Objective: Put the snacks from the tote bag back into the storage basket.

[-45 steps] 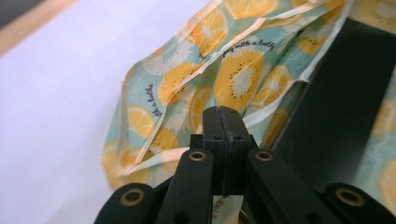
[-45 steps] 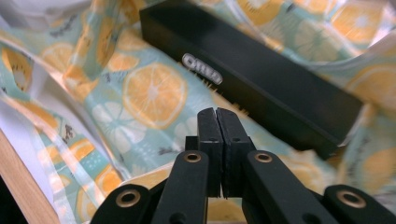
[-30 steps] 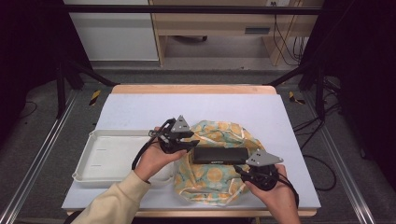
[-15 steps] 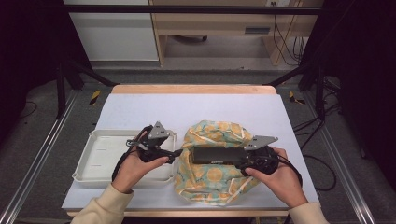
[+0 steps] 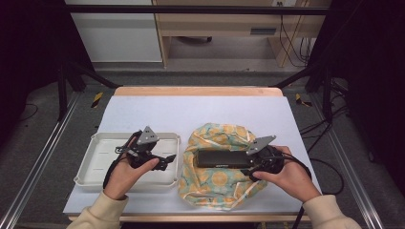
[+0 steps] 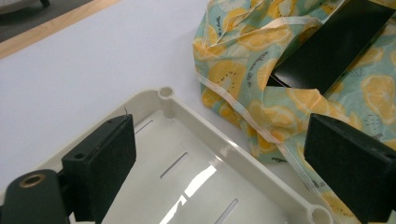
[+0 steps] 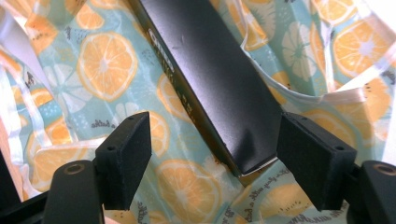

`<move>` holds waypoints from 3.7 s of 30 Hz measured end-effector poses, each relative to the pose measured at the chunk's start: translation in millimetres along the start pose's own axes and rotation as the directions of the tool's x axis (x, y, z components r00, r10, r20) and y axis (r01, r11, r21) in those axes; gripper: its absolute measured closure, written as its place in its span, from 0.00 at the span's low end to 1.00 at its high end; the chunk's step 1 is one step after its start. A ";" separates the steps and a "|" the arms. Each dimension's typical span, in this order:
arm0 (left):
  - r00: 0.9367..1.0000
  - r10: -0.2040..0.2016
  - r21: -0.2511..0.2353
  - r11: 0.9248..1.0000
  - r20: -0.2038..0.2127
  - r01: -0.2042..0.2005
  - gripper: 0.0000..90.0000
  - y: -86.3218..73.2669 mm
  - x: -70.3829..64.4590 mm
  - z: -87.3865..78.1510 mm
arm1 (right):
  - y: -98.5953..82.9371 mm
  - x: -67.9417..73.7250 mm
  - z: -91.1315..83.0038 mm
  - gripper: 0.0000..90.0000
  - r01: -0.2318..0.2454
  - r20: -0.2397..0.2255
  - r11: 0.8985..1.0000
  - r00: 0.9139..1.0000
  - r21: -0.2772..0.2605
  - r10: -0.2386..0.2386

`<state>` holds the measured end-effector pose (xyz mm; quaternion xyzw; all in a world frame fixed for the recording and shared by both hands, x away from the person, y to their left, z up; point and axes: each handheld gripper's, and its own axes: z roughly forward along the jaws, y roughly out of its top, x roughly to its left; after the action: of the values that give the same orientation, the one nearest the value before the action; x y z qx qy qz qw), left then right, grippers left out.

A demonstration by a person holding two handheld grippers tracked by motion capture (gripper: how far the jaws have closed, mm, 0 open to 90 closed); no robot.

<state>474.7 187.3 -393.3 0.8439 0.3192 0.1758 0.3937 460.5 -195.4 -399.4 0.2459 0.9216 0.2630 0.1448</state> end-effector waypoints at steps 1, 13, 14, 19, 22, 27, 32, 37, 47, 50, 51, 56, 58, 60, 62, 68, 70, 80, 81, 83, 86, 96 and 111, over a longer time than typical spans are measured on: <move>1.000 -0.001 -0.003 1.000 -0.001 0.001 0.09 -0.4 0.7 -1.3 | 0.1 -1.4 0.6 0.29 0.010 0.000 1.000 1.000 0.002 -0.010; 1.000 0.027 0.000 1.000 -0.011 -0.027 0.09 -1.1 5.3 -8.9 | 11.4 -8.2 8.9 0.34 0.079 -0.080 0.996 0.994 0.038 -0.076; 0.999 0.032 0.004 0.999 -0.016 -0.032 0.09 -1.0 5.5 -9.4 | 11.7 -9.7 10.3 0.35 0.079 -0.092 0.996 0.993 0.037 -0.076; 0.999 0.035 0.005 0.999 -0.020 -0.035 0.09 -0.7 6.3 -10.6 | 15.5 -11.8 14.5 0.37 0.116 -0.098 0.990 0.989 0.080 -0.108; 0.999 0.043 0.025 0.999 -0.009 -0.042 0.09 -2.1 6.9 -9.1 | 19.0 -11.2 13.5 0.39 0.150 -0.099 0.985 0.985 0.090 -0.141; 0.999 0.052 0.029 0.998 -0.009 -0.052 0.09 -2.0 6.9 -10.2 | 18.1 -10.6 13.1 0.42 0.166 -0.110 0.980 0.982 0.112 -0.154; 0.999 0.040 0.021 0.999 -0.021 -0.040 0.09 -2.3 11.3 -13.6 | 15.0 -13.9 13.5 0.42 0.168 -0.100 0.976 0.983 0.138 -0.155; 0.999 0.048 0.029 0.998 -0.016 -0.047 0.09 -2.2 9.2 -14.4 | 16.3 -21.3 17.9 0.40 0.178 -0.104 0.971 0.981 0.161 -0.163; 0.998 0.057 0.045 0.997 0.004 -0.057 0.09 -3.2 8.3 -11.7 | 24.7 -30.4 29.6 0.35 0.249 -0.117 0.943 0.967 0.221 -0.228; 0.999 0.051 0.042 0.998 0.003 -0.051 0.09 -3.6 9.8 -12.8 | 28.7 -33.4 30.6 0.38 0.263 -0.145 0.941 0.961 0.211 -0.236; 0.999 0.046 0.039 0.998 0.007 -0.047 0.09 -3.7 10.3 -13.1 | 29.5 -34.5 31.4 0.39 0.270 -0.150 0.938 0.959 0.215 -0.242; 0.999 0.039 0.042 0.998 0.008 -0.039 0.09 -5.4 12.8 -13.6 | 29.8 -35.9 40.5 0.38 0.302 -0.178 0.919 0.948 0.253 -0.263; 0.999 0.034 0.043 0.999 0.007 -0.034 0.09 -6.2 13.5 -13.9 | 29.4 -35.6 43.9 0.39 0.311 -0.185 0.915 0.945 0.258 -0.270; 1.000 0.030 0.043 0.999 0.007 -0.030 0.09 -7.1 13.9 -14.4 | 28.7 -36.5 46.7 0.40 0.320 -0.191 0.911 0.942 0.259 -0.277; 1.000 0.027 0.046 0.999 0.007 -0.028 0.09 -8.2 13.9 -14.9 | 27.0 -36.7 49.9 0.40 0.320 -0.196 0.912 0.941 0.257 -0.275; 1.000 0.018 0.056 0.998 0.002 -0.018 0.09 -12.7 14.6 -17.0 | 23.4 -37.9 58.2 0.41 0.324 -0.217 0.908 0.938 0.265 -0.271; 1.000 0.009 0.061 0.998 -0.003 -0.008 0.09 -14.9 15.2 -17.8 | 23.4 -38.2 56.2 0.45 0.328 -0.227 0.910 0.935 0.254 -0.274; 1.000 -0.012 0.061 0.998 -0.014 0.013 0.09 -19.3 18.0 -23.3 | 19.2 -35.1 34.6 0.48 0.329 -0.215 0.929 0.932 0.171 -0.291; 1.000 -0.013 0.061 0.998 -0.014 0.014 0.09 -19.4 18.2 -23.6 | 19.3 -34.7 32.1 0.48 0.327 -0.216 0.932 0.932 0.158 -0.290; 1.000 -0.013 0.062 0.998 -0.014 0.014 0.09 -19.5 18.8 -23.5 | 20.2 -33.2 26.1 0.48 0.318 -0.215 0.939 0.934 0.130 -0.287; 1.000 -0.012 0.066 0.998 -0.012 0.012 0.09 -20.3 20.0 -23.3 | 21.7 -31.1 17.3 0.48 0.312 -0.208 0.944 0.935 0.104 -0.286; 0.998 0.068 0.079 0.995 -0.003 -0.068 0.09 -11.2 19.5 -17.3 | 22.3 -26.4 -7.0 0.48 0.310 -0.187 0.946 0.939 0.098 -0.288; 0.959 0.222 0.144 0.958 0.177 -0.249 0.09 24.5 13.3 -6.3 | 50.4 -16.9 -22.3 0.48 0.320 -0.189 0.946 0.934 0.059 -0.304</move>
<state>490.8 187.8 -369.7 0.9169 0.1972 0.1267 0.3231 484.8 -176.3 -350.7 0.0780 0.9689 0.2165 0.0910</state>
